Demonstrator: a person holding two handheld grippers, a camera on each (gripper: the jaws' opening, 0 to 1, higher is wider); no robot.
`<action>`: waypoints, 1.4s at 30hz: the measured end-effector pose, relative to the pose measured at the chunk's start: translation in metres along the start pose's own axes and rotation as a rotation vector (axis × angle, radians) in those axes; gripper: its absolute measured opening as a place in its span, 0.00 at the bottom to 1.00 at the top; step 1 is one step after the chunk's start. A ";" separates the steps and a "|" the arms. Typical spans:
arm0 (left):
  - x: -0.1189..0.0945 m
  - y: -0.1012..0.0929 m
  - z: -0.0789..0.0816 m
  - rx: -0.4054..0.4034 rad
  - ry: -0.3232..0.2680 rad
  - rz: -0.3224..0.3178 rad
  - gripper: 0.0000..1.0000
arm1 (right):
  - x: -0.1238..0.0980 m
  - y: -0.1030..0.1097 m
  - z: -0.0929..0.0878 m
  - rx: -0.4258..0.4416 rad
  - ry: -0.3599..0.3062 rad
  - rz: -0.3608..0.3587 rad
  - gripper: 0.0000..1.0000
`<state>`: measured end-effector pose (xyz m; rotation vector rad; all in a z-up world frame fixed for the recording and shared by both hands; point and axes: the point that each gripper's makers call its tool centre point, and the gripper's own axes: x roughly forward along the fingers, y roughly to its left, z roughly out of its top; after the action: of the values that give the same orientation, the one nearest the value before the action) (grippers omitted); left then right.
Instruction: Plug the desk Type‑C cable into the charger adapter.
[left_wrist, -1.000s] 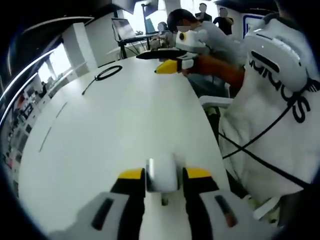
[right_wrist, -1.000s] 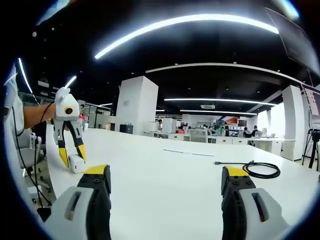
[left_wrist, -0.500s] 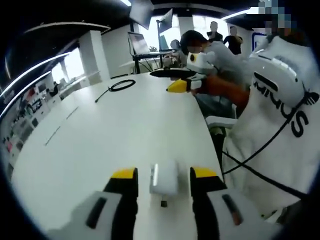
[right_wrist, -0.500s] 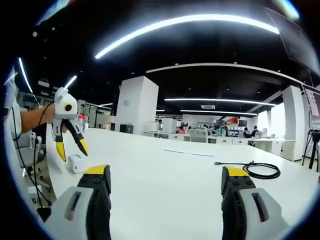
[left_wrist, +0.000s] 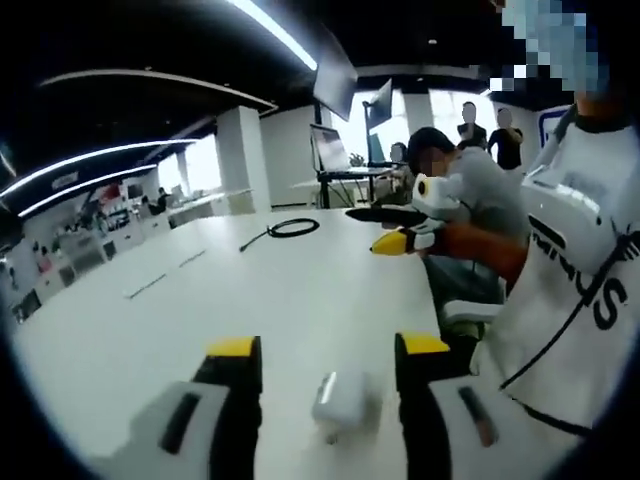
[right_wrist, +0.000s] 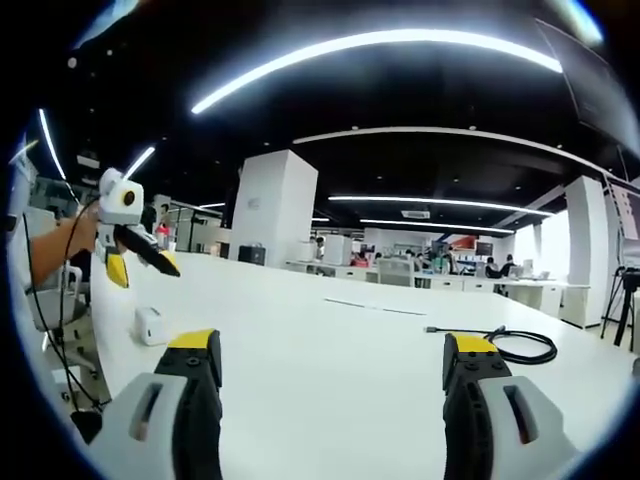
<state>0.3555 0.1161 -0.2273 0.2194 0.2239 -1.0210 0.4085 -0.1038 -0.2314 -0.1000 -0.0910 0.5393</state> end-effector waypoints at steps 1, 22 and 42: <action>0.000 0.000 0.000 -0.006 -0.010 0.010 0.56 | 0.000 0.001 0.000 -0.002 0.000 0.005 0.93; -0.029 0.033 0.010 0.010 -0.257 0.391 0.70 | 0.009 0.008 0.007 -0.020 -0.008 0.028 0.93; -0.058 0.043 -0.009 -0.046 -0.364 0.702 0.84 | 0.010 0.011 0.007 -0.018 -0.008 0.029 0.93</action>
<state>0.3629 0.1878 -0.2161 0.0554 -0.1587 -0.3433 0.4105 -0.0888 -0.2252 -0.1164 -0.1025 0.5678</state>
